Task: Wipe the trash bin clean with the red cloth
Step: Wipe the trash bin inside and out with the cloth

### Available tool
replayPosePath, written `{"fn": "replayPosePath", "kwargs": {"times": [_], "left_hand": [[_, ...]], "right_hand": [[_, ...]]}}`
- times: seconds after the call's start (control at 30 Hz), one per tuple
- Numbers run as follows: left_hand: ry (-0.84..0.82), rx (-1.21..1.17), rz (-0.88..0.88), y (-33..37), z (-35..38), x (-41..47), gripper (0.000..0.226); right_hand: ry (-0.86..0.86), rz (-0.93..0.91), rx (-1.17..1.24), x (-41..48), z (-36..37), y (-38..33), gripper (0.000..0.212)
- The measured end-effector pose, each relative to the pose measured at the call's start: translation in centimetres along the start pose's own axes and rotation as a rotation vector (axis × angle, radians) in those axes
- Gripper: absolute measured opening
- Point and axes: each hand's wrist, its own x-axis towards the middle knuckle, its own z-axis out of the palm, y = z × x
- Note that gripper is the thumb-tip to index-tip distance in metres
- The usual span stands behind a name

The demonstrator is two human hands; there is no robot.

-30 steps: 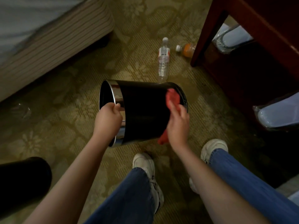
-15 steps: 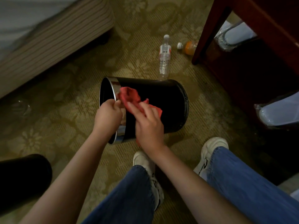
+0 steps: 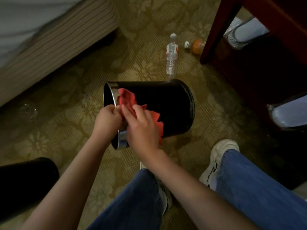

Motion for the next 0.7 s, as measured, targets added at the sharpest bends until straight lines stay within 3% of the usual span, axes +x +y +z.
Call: {"fn": "replayPosePath", "kwargs": {"times": [0.1, 0.27, 0.4, 0.47, 0.63, 0.7], "left_hand": [[-0.026, -0.023, -0.027, -0.7, -0.5, -0.2, 0.028], [-0.081, -0.067, -0.102, -1.6, -1.6, -0.7, 0.025], [-0.092, -0.076, -0.068, -0.6, -1.0, -1.0, 0.024], [-0.071, -0.086, -0.078, -0.2, -0.8, -1.0, 0.023], [-0.033, -0.031, -0.074, -0.6, -0.6, -1.1, 0.027], [-0.035, -0.040, -0.059, -0.7, -0.7, -1.1, 0.029]], "right_hand": [[-0.068, -0.122, -0.079, -0.2, -0.1, 1.1, 0.056], [-0.037, 0.300, -0.138, 1.4, -2.1, 9.7, 0.053], [-0.045, 0.482, -0.238, 2.1, -3.2, 12.4, 0.053], [-0.086, 0.416, -0.258, 2.0, -3.6, 10.8, 0.059], [-0.148, -0.015, -0.092, 1.4, -1.2, 0.4, 0.058], [-0.184, -0.060, -0.045, 1.4, -0.2, -1.3, 0.059]]}}
